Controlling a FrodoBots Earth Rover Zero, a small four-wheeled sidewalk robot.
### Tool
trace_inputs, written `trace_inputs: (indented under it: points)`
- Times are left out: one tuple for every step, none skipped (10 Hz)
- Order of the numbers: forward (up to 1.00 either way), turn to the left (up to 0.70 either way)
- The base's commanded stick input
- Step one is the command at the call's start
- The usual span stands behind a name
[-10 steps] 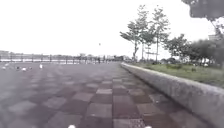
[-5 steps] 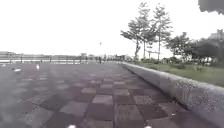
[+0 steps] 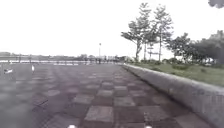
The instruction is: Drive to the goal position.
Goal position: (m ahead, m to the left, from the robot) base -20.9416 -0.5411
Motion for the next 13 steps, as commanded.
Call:
trace_inputs:
  points:
    - [0.85,0.0]
    - [0.85,0.0]
    - [0.85,0.0]
    - [0.85,0.0]
    - [0.85,0.0]
    - [0.85,0.0]
    - [0.85,0.0]
    - [0.85,0.0]
    - [0.85,0.0]
    - [0.85,0.0]
    - [0.85,0.0]
    - [0.85,0.0]
    - [0.85,0.0]
